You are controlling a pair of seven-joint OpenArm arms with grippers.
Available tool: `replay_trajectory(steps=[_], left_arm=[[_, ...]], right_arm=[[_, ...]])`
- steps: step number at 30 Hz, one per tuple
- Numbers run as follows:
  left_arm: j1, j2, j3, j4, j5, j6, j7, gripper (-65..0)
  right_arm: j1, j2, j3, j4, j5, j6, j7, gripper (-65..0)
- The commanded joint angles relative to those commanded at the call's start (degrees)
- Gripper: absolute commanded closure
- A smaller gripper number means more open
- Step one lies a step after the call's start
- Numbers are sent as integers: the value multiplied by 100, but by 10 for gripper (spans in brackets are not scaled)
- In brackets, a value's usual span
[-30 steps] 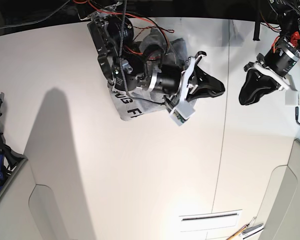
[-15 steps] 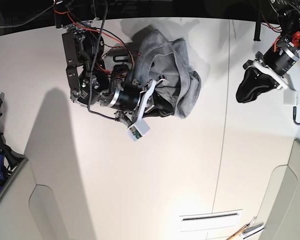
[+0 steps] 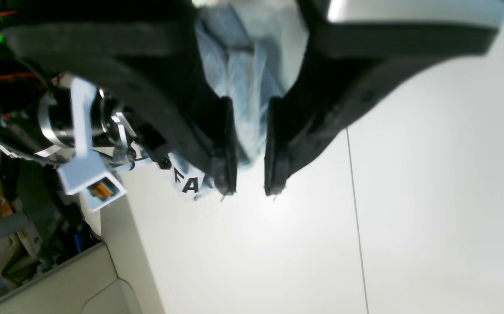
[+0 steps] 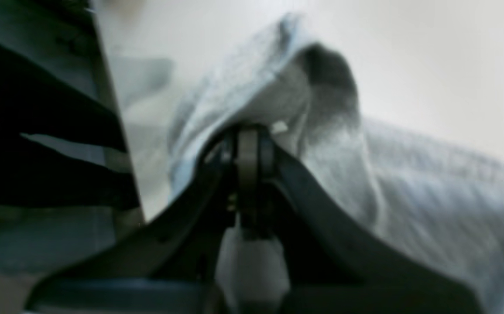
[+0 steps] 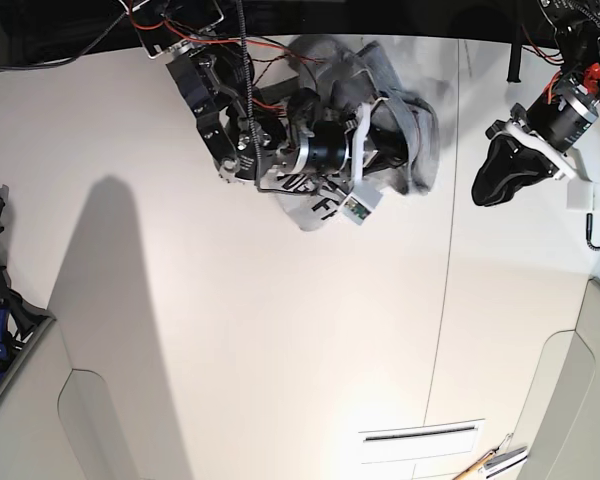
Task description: Fold the T-shirt properly
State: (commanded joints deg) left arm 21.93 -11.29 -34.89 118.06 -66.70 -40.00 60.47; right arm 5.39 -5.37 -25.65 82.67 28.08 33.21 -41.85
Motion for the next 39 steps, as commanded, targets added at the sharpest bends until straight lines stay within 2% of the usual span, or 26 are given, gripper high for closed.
replay_trajectory(steps=[5,8,11,16,19,21,27,30,33,36,39], left_arm=[[0,-4,-7,0,7,0,22,-124],[2,-26,-7,0,7,0,96,-124],[0,-33,-94,0,-4,0,107,-124],[0,-33,-671,0,-245,0,107,-124],[2,-35,-962,0,-299,0,111,-124],[2,-35,-1012,0,-302,0,184,-124],[376,-31,-960,0,-984,0,675,-124],[675,-28,-538,11,-1443,0,1086,-95],[892,-26,380,13,-1443,0,1161,-84],[903,-24,1388,13,-975,0,981,-84],[901,-26,2157,11,-415,0,651,-84]], right_arm=[[0,-328,-37,133,44,0,-214,0],[-2,-326,-37,136,214,2,-232,0],[-4,-326,-70,136,638,4,-407,0],[-2,-323,-520,138,704,70,-496,0],[-2,-323,-824,227,664,70,-586,0],[-2,-319,-813,535,590,68,-673,0],[79,-306,-136,1878,-142,13,-682,0],[188,-304,564,1880,-380,2,-581,0],[188,-144,1259,1851,-474,0,-251,0],[190,114,1692,1679,-479,0,-13,0],[256,396,1840,1241,-474,2,85,0]])
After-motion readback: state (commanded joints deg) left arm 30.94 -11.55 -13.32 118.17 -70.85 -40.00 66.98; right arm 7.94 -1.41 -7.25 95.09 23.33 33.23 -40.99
